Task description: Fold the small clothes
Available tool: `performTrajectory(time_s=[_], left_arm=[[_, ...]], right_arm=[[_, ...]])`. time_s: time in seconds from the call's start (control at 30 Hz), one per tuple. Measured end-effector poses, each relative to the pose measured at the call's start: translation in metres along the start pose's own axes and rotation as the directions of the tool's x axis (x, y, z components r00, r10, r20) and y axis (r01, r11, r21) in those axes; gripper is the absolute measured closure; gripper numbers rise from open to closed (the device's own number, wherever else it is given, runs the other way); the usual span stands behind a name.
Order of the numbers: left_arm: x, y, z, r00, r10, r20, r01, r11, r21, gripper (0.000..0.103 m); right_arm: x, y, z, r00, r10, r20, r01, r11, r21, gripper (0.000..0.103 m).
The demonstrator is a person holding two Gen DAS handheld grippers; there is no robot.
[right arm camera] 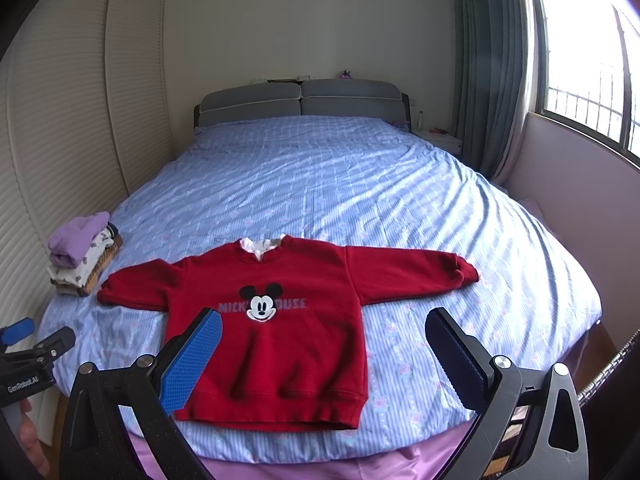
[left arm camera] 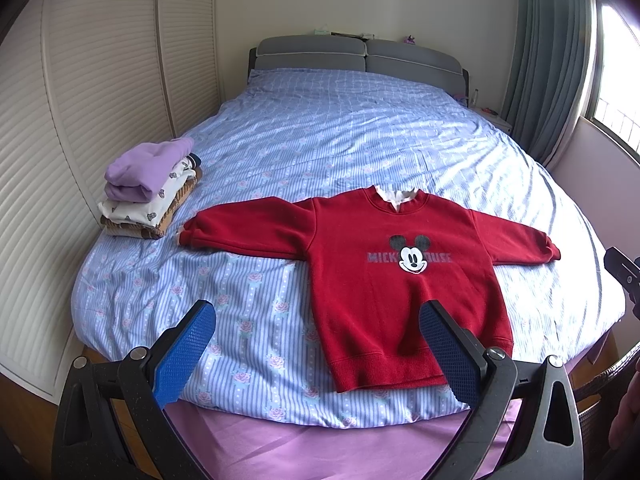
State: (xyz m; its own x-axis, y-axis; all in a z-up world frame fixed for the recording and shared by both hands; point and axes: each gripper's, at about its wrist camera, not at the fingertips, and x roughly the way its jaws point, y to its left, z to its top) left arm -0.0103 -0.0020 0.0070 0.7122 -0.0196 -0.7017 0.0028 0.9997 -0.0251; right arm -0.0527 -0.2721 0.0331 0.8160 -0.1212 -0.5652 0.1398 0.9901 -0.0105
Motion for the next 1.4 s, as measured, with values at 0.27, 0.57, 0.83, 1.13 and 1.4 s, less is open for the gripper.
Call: performTrajectory(time_s=[0.27,0.57,0.83,1.13,1.4], left_arm=[[-0.0001,0.0001,-0.0002,1.000,0.001,0.000,-0.001,1.000,-0.001,0.000],[0.0001,0.0006,-0.0005,1.000,0.001,0.000,-0.001,1.000,-0.001,0.000],[0.0000,0.0006,-0.0008,1.000,0.001,0.001,-0.001,1.000,0.000,0.000],[0.0011,0.0006,-0.0015,1.000,0.001,-0.002,-0.001,1.000,-0.003,0.000],[0.0055,0.0032,-0.0044,1.000,0.017,0.018,-0.017,1.000,-0.003,0.000]], right_arm=[[0.0002,-0.0006,-0.0002,1.000,0.000,0.000,0.000,1.000,0.001,0.000],[-0.0004,-0.0037,-0.0009,1.000,-0.012,0.003,0.012,1.000,0.006,0.000],[0.0002,-0.0038,-0.0025,0.999,-0.032,0.001,0.032,0.999,0.014,0.000],[0.0005,-0.0021,-0.0038,0.999,-0.032,-0.003,0.032,0.999,0.013,0.000],[0.0046,0.0006,-0.0035,0.999,-0.038,-0.006,0.038,0.999,0.010,0.000]])
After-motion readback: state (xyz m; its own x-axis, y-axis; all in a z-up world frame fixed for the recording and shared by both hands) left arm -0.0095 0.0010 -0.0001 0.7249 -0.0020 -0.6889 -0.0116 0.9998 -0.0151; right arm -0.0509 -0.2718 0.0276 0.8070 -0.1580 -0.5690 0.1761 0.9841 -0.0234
